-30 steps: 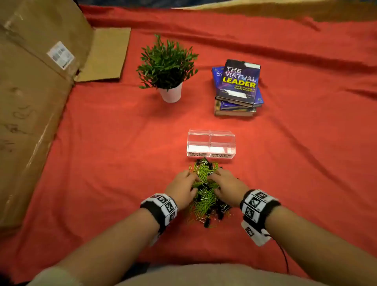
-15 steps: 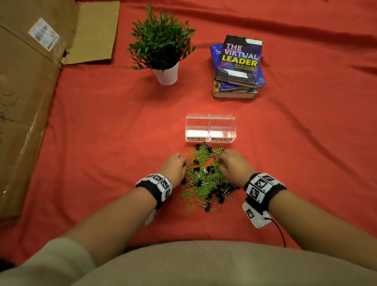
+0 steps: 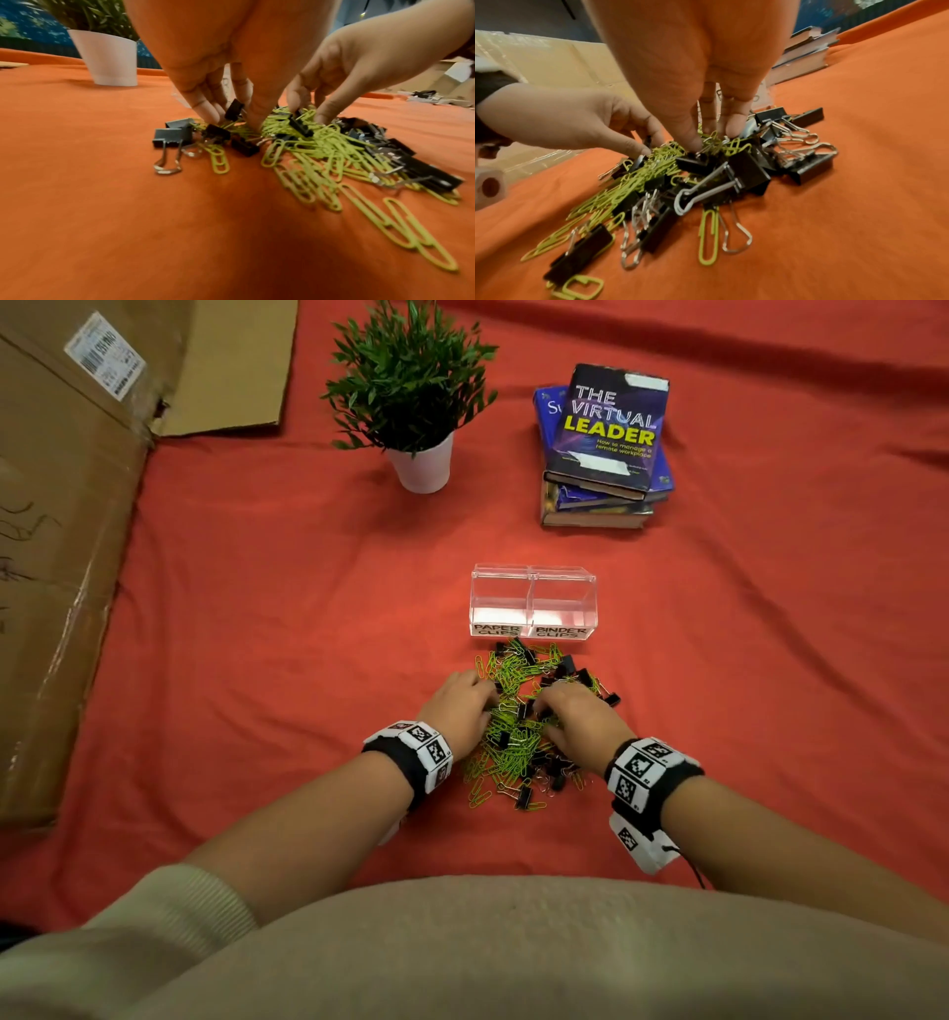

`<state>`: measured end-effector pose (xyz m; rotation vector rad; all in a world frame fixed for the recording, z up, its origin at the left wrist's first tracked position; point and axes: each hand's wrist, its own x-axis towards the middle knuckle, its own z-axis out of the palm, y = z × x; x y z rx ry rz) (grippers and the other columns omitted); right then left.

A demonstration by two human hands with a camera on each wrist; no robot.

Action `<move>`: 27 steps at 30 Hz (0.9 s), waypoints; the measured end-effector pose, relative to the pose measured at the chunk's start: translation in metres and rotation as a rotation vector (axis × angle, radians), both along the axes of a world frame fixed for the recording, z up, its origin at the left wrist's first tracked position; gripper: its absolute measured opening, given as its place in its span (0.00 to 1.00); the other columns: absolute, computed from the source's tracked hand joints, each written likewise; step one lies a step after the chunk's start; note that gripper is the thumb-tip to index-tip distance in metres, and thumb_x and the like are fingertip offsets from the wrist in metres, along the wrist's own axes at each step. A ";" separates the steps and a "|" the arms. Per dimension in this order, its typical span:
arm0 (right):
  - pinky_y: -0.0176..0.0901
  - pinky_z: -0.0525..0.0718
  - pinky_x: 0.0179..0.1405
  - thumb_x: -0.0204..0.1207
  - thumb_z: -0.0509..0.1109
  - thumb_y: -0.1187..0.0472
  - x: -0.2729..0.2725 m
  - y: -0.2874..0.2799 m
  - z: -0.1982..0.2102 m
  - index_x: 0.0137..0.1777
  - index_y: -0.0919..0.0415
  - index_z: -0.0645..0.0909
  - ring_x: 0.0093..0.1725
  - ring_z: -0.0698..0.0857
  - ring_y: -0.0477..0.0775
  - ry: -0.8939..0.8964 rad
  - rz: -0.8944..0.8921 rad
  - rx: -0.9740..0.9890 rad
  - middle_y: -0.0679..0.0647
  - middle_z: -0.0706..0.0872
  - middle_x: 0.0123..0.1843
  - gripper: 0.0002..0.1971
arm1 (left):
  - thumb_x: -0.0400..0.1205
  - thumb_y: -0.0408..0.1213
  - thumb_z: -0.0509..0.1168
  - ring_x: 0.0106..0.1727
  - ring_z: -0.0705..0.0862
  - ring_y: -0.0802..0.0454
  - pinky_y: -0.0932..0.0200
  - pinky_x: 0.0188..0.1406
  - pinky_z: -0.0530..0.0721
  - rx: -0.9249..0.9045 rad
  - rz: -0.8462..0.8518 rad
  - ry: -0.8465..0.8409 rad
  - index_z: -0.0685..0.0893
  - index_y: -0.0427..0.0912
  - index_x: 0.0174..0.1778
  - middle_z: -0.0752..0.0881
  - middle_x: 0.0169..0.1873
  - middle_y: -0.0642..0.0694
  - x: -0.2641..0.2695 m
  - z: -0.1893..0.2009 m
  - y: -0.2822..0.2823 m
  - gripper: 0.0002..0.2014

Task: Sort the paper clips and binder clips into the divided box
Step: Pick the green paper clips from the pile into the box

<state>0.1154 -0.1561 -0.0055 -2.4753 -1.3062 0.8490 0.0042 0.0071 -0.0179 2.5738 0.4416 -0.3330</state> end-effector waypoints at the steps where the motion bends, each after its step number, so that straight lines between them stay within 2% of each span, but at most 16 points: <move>1: 0.40 0.78 0.54 0.75 0.69 0.66 0.001 0.000 0.001 0.57 0.57 0.79 0.56 0.78 0.50 0.033 -0.047 0.007 0.50 0.80 0.54 0.12 | 0.81 0.35 0.64 0.62 0.75 0.47 0.52 0.62 0.76 0.004 0.017 0.001 0.81 0.44 0.57 0.79 0.56 0.46 -0.001 0.000 0.004 0.09; 3: 0.37 0.77 0.44 0.74 0.71 0.65 0.003 -0.001 0.002 0.52 0.56 0.80 0.47 0.79 0.48 0.107 -0.161 0.033 0.48 0.80 0.48 0.08 | 0.81 0.35 0.63 0.61 0.76 0.45 0.51 0.61 0.77 0.025 0.061 -0.001 0.81 0.43 0.54 0.80 0.54 0.45 -0.003 0.000 0.011 0.07; 5: 0.39 0.79 0.38 0.72 0.74 0.65 0.007 -0.001 0.004 0.46 0.55 0.81 0.41 0.81 0.49 0.200 -0.278 0.060 0.48 0.81 0.42 0.06 | 0.81 0.35 0.62 0.60 0.76 0.44 0.51 0.59 0.76 0.067 0.105 -0.003 0.81 0.43 0.54 0.80 0.53 0.44 -0.005 0.000 0.015 0.07; 8: 0.46 0.85 0.39 0.71 0.75 0.65 0.018 0.000 0.009 0.42 0.56 0.81 0.37 0.83 0.50 0.329 -0.395 0.069 0.51 0.84 0.38 0.05 | 0.79 0.35 0.62 0.59 0.75 0.44 0.49 0.58 0.78 0.112 0.148 -0.061 0.80 0.42 0.55 0.79 0.54 0.43 -0.007 0.002 0.015 0.10; 10: 0.41 0.86 0.35 0.72 0.75 0.66 0.026 0.001 0.015 0.42 0.58 0.82 0.35 0.84 0.49 0.432 -0.443 0.064 0.54 0.87 0.39 0.05 | 0.79 0.33 0.63 0.59 0.75 0.46 0.51 0.59 0.78 0.082 0.092 -0.103 0.80 0.43 0.56 0.78 0.54 0.45 -0.006 0.005 0.011 0.10; 12: 0.33 0.82 0.28 0.72 0.74 0.67 0.034 0.002 0.024 0.45 0.62 0.82 0.31 0.83 0.47 0.499 -0.467 0.058 0.55 0.88 0.39 0.04 | 0.79 0.31 0.62 0.60 0.75 0.47 0.52 0.60 0.78 0.045 -0.028 -0.087 0.82 0.43 0.55 0.79 0.54 0.47 -0.003 0.007 0.005 0.10; 13: 0.33 0.82 0.27 0.73 0.73 0.68 0.038 0.004 0.028 0.46 0.63 0.83 0.31 0.84 0.47 0.513 -0.473 0.056 0.55 0.88 0.39 0.04 | 0.79 0.31 0.62 0.60 0.76 0.46 0.51 0.60 0.78 0.042 -0.085 -0.062 0.82 0.43 0.55 0.80 0.54 0.46 -0.002 0.006 0.003 0.11; 14: 0.36 0.84 0.30 0.73 0.73 0.68 0.042 0.005 0.032 0.46 0.63 0.83 0.32 0.84 0.48 0.526 -0.477 0.058 0.55 0.89 0.39 0.04 | 0.79 0.30 0.61 0.60 0.76 0.45 0.49 0.59 0.78 0.046 -0.119 -0.039 0.83 0.42 0.57 0.80 0.54 0.45 -0.001 0.004 0.001 0.12; 16: 0.46 0.88 0.41 0.72 0.74 0.69 0.050 0.008 0.039 0.44 0.63 0.84 0.35 0.86 0.51 0.569 -0.482 0.070 0.56 0.89 0.39 0.03 | 0.79 0.29 0.61 0.60 0.76 0.43 0.47 0.56 0.79 0.054 -0.105 -0.023 0.82 0.43 0.61 0.79 0.55 0.44 -0.002 0.000 0.001 0.16; 18: 0.50 0.88 0.50 0.72 0.74 0.69 0.056 0.015 0.046 0.44 0.64 0.83 0.38 0.87 0.54 0.606 -0.478 0.089 0.57 0.90 0.39 0.03 | 0.79 0.30 0.62 0.59 0.76 0.44 0.48 0.52 0.81 0.067 -0.085 -0.037 0.82 0.45 0.63 0.79 0.55 0.44 -0.003 -0.003 0.003 0.16; 20: 0.49 0.87 0.50 0.72 0.74 0.70 0.061 0.027 0.054 0.44 0.64 0.84 0.40 0.88 0.56 0.619 -0.477 0.124 0.58 0.90 0.41 0.03 | 0.80 0.32 0.64 0.57 0.77 0.44 0.49 0.49 0.81 0.103 -0.112 -0.039 0.82 0.44 0.61 0.79 0.53 0.44 -0.003 -0.004 0.005 0.14; 22: 0.40 0.89 0.41 0.72 0.73 0.71 0.067 0.043 0.062 0.45 0.65 0.84 0.39 0.88 0.55 0.622 -0.490 0.180 0.60 0.90 0.42 0.04 | 0.80 0.32 0.63 0.56 0.77 0.43 0.49 0.48 0.79 0.147 -0.149 -0.034 0.81 0.41 0.60 0.79 0.53 0.42 -0.001 -0.003 0.006 0.13; 24: 0.32 0.86 0.30 0.73 0.72 0.71 0.073 0.064 0.067 0.46 0.67 0.83 0.34 0.87 0.51 0.576 -0.499 0.224 0.59 0.88 0.41 0.04 | 0.81 0.33 0.62 0.58 0.75 0.43 0.50 0.51 0.76 0.170 -0.169 -0.031 0.80 0.40 0.59 0.78 0.54 0.42 -0.001 -0.002 0.006 0.11; 27: 0.39 0.86 0.31 0.74 0.71 0.72 0.079 0.095 0.064 0.40 0.62 0.81 0.32 0.84 0.51 0.441 -0.476 0.258 0.55 0.86 0.35 0.05 | 0.83 0.36 0.60 0.60 0.74 0.44 0.53 0.57 0.72 0.177 -0.187 -0.040 0.78 0.40 0.59 0.79 0.58 0.44 0.000 -0.001 0.007 0.10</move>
